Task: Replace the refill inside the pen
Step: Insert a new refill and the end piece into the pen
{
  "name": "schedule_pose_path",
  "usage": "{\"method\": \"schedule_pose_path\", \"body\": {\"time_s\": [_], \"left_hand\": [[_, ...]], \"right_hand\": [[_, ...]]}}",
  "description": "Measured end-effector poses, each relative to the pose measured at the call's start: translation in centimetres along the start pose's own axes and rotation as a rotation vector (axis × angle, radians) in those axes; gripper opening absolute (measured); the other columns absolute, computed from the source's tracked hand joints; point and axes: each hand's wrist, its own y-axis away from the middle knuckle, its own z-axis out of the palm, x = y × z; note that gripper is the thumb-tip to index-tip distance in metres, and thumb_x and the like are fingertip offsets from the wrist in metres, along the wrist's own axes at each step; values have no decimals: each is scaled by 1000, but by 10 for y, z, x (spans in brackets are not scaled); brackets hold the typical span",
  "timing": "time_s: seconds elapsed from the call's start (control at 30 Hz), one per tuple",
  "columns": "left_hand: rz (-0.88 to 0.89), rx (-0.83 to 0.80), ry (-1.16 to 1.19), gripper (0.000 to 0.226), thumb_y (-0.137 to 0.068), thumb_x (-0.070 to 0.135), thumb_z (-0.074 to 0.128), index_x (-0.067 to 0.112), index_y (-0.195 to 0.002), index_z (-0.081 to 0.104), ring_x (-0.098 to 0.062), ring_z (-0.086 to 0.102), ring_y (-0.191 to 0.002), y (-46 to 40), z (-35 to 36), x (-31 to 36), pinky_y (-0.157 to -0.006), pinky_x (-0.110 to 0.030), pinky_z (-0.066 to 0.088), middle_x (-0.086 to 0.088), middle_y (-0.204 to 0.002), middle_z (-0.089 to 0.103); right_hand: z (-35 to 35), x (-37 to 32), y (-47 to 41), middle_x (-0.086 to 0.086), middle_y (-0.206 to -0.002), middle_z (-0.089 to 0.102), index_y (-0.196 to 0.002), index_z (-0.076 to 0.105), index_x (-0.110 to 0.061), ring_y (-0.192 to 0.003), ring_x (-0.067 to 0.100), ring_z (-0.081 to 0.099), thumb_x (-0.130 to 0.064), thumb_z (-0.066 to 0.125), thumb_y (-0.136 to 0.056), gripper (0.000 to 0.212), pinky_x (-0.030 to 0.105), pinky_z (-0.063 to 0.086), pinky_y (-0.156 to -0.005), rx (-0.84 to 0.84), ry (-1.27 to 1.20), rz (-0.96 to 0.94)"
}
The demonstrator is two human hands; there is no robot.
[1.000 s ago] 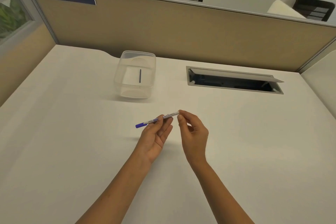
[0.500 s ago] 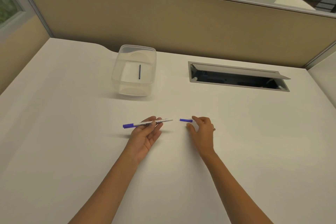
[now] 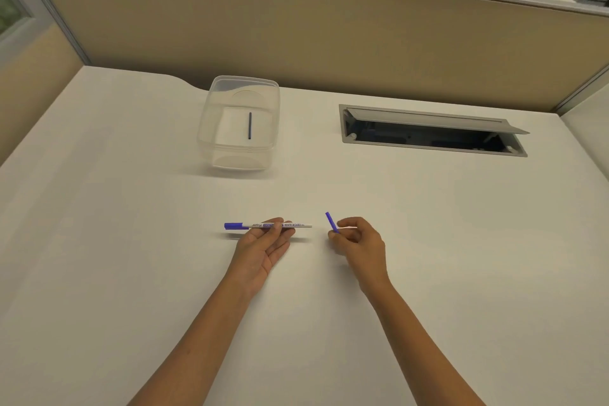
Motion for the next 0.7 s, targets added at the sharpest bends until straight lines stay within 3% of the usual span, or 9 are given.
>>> {"method": "schedule_pose_path", "body": {"time_s": [0.07, 0.23, 0.4, 0.7], "left_hand": [[-3, 1, -4, 12, -90, 13, 57, 13, -99, 64, -11, 72, -88, 0, 0, 0, -73, -23, 56, 2, -87, 77], [0, -1, -4, 13, -89, 15, 58, 14, -100, 65, -10, 72, -88, 0, -1, 0, -74, -23, 55, 4, -88, 77], [1, -1, 8, 12, -87, 18, 60, 15, -98, 66, -10, 71, -89, 0, -2, 0, -70, -21, 56, 3, -89, 77], [12, 12, 5, 12, -88, 17, 60, 15, -98, 66, -12, 71, -90, -1, -2, -1, -76, -25, 53, 3, -89, 77]], "right_hand": [[2, -1, 5, 0, -77, 73, -86, 69, -21, -73, 15, 64, -15, 70, -78, 10, 33, 53, -75, -47, -114, 65], [6, -7, 11, 2, -73, 72, -87, 72, -13, -69, 15, 60, -10, 61, -87, 12, 29, 52, -75, -84, -279, 143], [8, -11, 13, 5, -75, 70, -87, 72, -11, -69, 16, 59, -10, 60, -88, 12, 31, 50, -77, -97, -292, 178], [9, -8, 9, -3, -67, 70, -86, 72, -15, -66, 11, 60, -15, 61, -86, 11, 27, 52, -75, -53, -219, 124]]}}
